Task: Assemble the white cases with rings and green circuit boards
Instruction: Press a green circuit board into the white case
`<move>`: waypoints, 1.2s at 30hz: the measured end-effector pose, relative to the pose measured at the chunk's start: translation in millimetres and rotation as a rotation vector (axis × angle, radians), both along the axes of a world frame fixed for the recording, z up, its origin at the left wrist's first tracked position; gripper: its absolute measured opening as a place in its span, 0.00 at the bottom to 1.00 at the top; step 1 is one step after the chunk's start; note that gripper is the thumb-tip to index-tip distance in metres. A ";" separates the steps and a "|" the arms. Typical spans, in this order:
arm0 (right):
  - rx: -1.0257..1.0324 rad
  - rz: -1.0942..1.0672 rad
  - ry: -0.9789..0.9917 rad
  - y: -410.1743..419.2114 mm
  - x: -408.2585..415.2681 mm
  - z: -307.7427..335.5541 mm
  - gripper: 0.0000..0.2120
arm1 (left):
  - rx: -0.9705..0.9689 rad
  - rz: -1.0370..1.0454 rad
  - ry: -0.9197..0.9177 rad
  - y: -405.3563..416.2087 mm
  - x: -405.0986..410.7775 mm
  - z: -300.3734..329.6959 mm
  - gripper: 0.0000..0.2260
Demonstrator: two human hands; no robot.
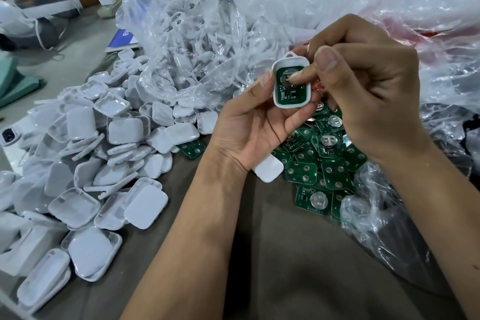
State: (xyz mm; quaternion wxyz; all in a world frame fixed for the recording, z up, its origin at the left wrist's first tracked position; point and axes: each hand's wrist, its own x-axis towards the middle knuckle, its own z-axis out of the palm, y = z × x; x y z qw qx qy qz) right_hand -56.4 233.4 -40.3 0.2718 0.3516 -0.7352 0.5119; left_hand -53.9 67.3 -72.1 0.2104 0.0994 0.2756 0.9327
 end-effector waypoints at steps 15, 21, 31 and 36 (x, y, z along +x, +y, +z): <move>-0.047 0.004 -0.093 -2.5 3.6 3.1 0.10 | 0.067 0.009 -0.044 4.5 2.4 5.8 0.34; -0.021 -0.029 -0.045 -4.1 4.7 2.8 0.09 | 0.128 -0.028 -0.086 6.9 2.1 7.5 0.34; 0.013 -0.077 -0.062 -4.7 1.7 1.7 0.13 | 0.078 0.013 -0.108 9.1 1.2 6.1 0.35; -0.026 -0.054 -0.113 -3.1 1.3 1.9 0.14 | 0.089 0.024 -0.102 11.0 -0.7 6.1 0.40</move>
